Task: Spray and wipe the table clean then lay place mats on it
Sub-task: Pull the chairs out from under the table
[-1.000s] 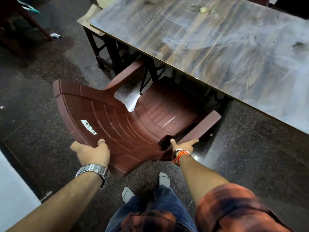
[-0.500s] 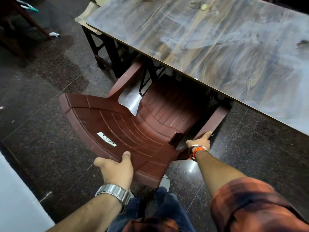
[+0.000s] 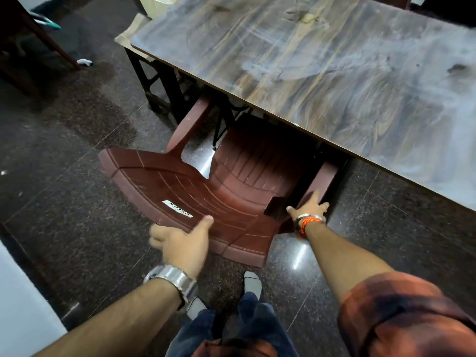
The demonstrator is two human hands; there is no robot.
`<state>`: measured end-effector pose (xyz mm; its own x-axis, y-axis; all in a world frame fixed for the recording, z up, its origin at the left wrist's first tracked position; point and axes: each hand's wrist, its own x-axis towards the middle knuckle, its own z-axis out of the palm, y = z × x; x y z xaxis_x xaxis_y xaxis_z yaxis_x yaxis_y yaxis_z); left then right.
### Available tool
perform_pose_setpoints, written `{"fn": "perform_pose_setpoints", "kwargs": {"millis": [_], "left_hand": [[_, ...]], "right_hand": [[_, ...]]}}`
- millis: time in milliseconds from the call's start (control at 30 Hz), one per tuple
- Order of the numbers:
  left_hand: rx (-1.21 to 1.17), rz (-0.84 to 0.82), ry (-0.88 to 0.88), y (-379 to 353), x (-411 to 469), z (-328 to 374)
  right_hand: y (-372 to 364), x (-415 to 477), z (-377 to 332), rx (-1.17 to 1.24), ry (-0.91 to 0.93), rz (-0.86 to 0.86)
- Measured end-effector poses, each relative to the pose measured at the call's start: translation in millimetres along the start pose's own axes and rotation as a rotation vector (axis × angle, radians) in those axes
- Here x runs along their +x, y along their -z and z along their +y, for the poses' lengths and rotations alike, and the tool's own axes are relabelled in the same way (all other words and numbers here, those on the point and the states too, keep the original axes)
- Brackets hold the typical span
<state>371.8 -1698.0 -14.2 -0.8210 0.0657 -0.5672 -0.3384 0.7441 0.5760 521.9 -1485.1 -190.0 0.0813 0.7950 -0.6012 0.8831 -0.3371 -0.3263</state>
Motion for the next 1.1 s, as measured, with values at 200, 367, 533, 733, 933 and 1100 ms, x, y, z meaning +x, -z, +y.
{"fn": "perform_pose_setpoints", "kwargs": {"millis": [200, 367, 533, 733, 933, 1100], "left_hand": [[-0.311, 0.194, -0.038, 13, 47, 24], [-0.299, 0.185, -0.071, -1, 45, 21], [-0.358, 0.157, -0.147, -14, 54, 41], [-0.311, 0.201, -0.135, -33, 53, 43], [-0.136, 0.267, -0.212, -33, 55, 40], [0.319, 0.353, -0.548, -28, 52, 29]], "right_hand": [[-24, -15, 0, 0.125, -0.057, -0.040], [-17, -4, 3, 0.094, -0.063, 0.030], [-5, 12, -9, 0.103, -0.039, 0.057], [5, 42, -7, 0.100, 0.041, 0.022], [19, 37, -23, -0.132, 0.129, -0.008], [17, -2, -82, -0.229, 0.443, 0.018]]}}
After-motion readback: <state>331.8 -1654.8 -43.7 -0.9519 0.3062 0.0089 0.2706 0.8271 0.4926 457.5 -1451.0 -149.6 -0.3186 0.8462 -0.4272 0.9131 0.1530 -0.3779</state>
